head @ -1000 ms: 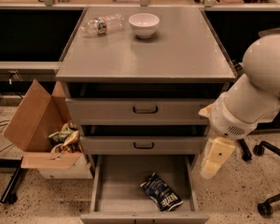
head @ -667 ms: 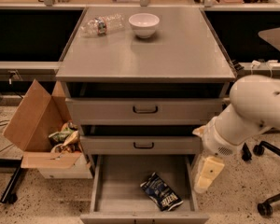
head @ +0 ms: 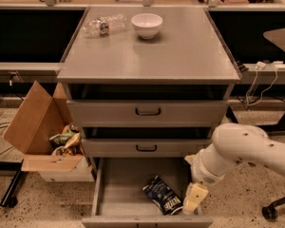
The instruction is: Pick blue chip bag from bottom drawer and place on counter
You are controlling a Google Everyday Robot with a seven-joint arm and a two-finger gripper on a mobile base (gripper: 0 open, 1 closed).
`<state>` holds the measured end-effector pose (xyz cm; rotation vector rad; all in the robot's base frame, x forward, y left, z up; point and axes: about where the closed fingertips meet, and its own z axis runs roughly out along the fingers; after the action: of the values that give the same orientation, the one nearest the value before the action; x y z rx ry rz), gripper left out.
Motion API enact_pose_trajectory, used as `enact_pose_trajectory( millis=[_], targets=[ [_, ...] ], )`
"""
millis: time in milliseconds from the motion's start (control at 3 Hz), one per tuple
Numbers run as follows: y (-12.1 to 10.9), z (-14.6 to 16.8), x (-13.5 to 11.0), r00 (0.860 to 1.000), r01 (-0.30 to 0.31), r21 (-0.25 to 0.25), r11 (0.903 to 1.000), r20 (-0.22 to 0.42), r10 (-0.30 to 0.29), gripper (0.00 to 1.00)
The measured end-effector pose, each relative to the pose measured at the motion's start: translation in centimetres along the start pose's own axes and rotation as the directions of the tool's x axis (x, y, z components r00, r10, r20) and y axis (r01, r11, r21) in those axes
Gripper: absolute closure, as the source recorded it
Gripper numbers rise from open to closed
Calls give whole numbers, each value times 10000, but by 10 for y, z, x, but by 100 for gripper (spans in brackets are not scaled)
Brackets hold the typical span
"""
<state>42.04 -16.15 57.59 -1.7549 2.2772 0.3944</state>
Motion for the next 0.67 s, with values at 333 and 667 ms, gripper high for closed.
enact_pose_trajectory(
  millis=[333, 667],
  targets=[
    [0, 48, 7, 9990, -292, -617, 9977, 327, 313, 0],
    [5, 59, 10, 9986, -367, -850, 9957, 348, 398, 0]
  ],
)
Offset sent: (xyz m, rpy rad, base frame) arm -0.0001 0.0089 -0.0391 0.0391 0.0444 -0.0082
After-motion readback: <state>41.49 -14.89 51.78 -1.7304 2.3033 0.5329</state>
